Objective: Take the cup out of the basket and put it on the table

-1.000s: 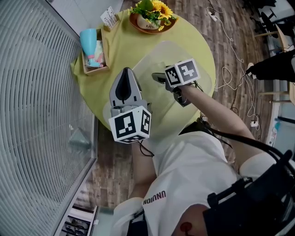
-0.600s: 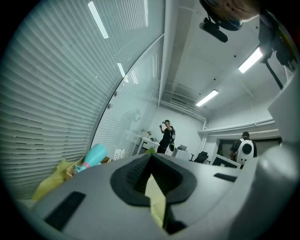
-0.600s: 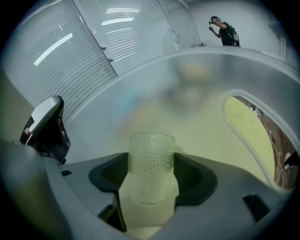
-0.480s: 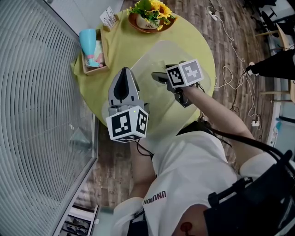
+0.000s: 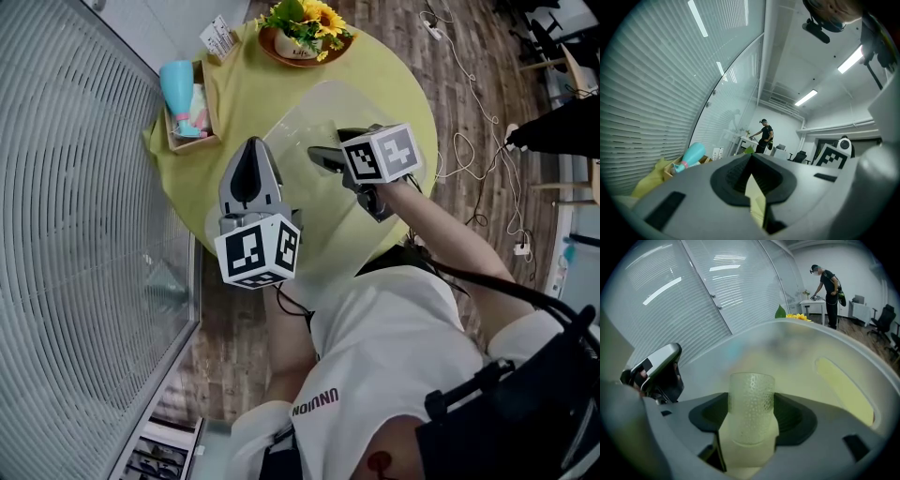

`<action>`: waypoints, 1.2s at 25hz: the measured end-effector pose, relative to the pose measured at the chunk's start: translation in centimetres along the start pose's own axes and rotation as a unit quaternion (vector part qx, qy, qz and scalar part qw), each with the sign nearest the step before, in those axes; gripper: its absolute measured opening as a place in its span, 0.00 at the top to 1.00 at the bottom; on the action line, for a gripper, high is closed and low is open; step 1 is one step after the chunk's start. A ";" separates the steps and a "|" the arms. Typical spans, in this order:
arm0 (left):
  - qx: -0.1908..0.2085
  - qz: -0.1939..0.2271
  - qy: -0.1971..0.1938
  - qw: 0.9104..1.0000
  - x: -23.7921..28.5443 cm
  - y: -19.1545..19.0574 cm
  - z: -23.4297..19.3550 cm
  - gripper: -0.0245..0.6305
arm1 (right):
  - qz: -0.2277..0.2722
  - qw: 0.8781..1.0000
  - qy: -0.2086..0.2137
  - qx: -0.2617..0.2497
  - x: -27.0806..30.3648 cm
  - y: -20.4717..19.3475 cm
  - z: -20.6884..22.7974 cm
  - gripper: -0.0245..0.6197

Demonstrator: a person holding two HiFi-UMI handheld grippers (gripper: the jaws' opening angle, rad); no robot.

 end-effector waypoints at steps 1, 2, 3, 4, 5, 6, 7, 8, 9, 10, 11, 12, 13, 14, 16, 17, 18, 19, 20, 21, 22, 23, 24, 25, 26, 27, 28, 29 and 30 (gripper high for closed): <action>0.001 0.000 0.000 1.000 0.0 0.0 0.0 0.94 | 0.003 1.000 0.001 -0.002 -0.1 0.0 -0.1 0.47; 0.001 0.000 0.000 1.000 0.0 -0.1 0.0 0.94 | 0.005 1.000 0.002 -0.004 -0.2 0.1 -0.2 0.47; 0.002 0.000 0.000 1.000 0.1 -0.1 0.0 0.94 | 0.007 1.000 0.003 -0.006 -0.2 0.1 -0.3 0.47; 0.002 0.000 0.000 1.000 0.1 0.0 0.0 0.94 | 0.009 1.000 0.004 -0.008 -0.3 0.1 -0.4 0.47; 0.002 -0.001 0.000 1.000 0.1 0.0 0.0 0.94 | 0.011 1.000 0.006 -0.010 -0.5 0.2 -0.5 0.47; 0.002 0.000 0.000 1.000 0.1 0.0 0.1 0.94 | 0.012 1.000 0.009 -0.010 -0.6 0.2 -0.6 0.47; 0.001 0.000 0.000 1.000 0.0 0.0 0.0 0.94 | 0.014 1.000 0.011 -0.011 -0.7 0.3 -0.8 0.47; 0.000 0.001 0.000 1.000 0.0 0.0 0.0 0.94 | 0.016 1.000 0.014 -0.011 -0.8 0.3 -0.9 0.47; -0.002 0.002 0.000 1.000 0.0 0.0 0.0 0.94 | 0.018 1.000 0.016 -0.011 -0.9 0.3 -1.0 0.47; -0.002 0.002 0.000 1.000 0.0 0.0 -0.1 0.94 | 0.020 1.000 0.018 -0.012 -1.0 0.3 -1.0 0.47; -0.002 0.003 0.001 1.000 0.0 0.0 -0.1 0.94 | 0.022 0.999 0.020 -0.012 -1.1 0.3 -1.1 0.47; -0.002 0.003 0.001 1.000 0.0 0.0 -0.2 0.94 | 0.025 0.999 0.022 -0.013 -1.2 0.3 -1.2 0.47; -0.002 0.003 0.000 1.000 0.0 0.0 -0.2 0.94 | 0.027 0.999 0.024 -0.014 -1.4 0.4 -1.3 0.47; -0.001 0.003 -0.001 1.000 -0.1 0.1 -0.1 0.94 | 0.030 0.999 0.024 -0.014 -1.7 0.4 -1.4 0.47; -0.001 0.003 -0.002 1.000 -0.1 0.1 0.0 0.94 | 0.035 0.999 0.022 -0.016 -2.2 0.5 -1.5 0.47; 0.000 0.003 -0.003 1.000 -0.2 0.1 0.1 0.94 | 0.038 0.999 0.022 -0.017 -2.4 0.5 -1.6 0.47; 0.001 0.003 -0.003 1.000 -0.2 0.1 0.1 0.94 | 0.041 0.999 0.024 -0.018 -2.5 0.4 -1.6 0.47; 0.002 0.003 -0.003 1.000 -0.2 0.0 0.1 0.94 | 0.044 0.998 0.026 -0.021 -2.5 0.4 -1.6 0.47; 0.004 0.003 -0.002 1.000 -0.1 0.0 0.1 0.94 | 0.048 0.998 0.027 -0.025 -2.5 0.4 -1.7 0.47; 0.005 0.003 -0.002 1.000 -0.1 0.0 0.2 0.94 | 0.052 0.998 0.028 -0.031 -2.6 0.4 -1.8 0.47; 0.005 0.002 -0.002 1.000 -0.1 0.0 0.2 0.94 | 0.057 0.997 0.029 -0.036 -2.8 0.4 -1.9 0.47; 0.005 0.002 -0.003 1.000 -0.1 0.0 0.2 0.94 | 0.061 0.997 0.029 -0.041 -2.9 0.4 -2.0 0.47; 0.006 0.001 -0.003 1.000 0.0 0.0 0.3 0.94 | 0.064 0.997 0.030 -0.043 -3.0 0.4 -2.0 0.47; 0.007 0.001 -0.003 1.000 0.0 0.0 0.3 0.94 | 0.066 0.996 0.030 -0.044 -3.1 0.4 -2.0 0.47; 0.009 0.000 -0.003 1.000 0.0 -0.1 0.4 0.94 | 0.067 0.996 0.031 -0.044 -3.1 0.3 -2.1 0.47; 0.011 0.001 -0.003 1.000 -0.1 -0.2 0.4 0.94 | 0.069 0.996 0.032 -0.043 -3.1 0.3 -2.1 0.47; 0.012 0.002 -0.003 1.000 -0.1 -0.3 0.4 0.94 | 0.072 0.996 0.033 -0.043 -3.1 0.2 -2.1 0.47; 0.013 0.002 -0.004 1.000 -0.1 -0.3 0.4 0.94 | 0.075 0.996 0.034 -0.045 -3.2 0.2 -2.2 0.47; 0.014 0.003 -0.004 1.000 -0.1 -0.3 0.5 0.94 | 0.078 0.995 0.034 -0.046 -3.3 0.2 -2.2 0.47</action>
Point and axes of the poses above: the fingertips, and each gripper's own axes: x forward along the fingers, z to its right, y out of its top, the point moved 9 cm from there along -x, backward along the fingers, and after that the axes turned 15 degrees about -z, right-handed, at the moved point
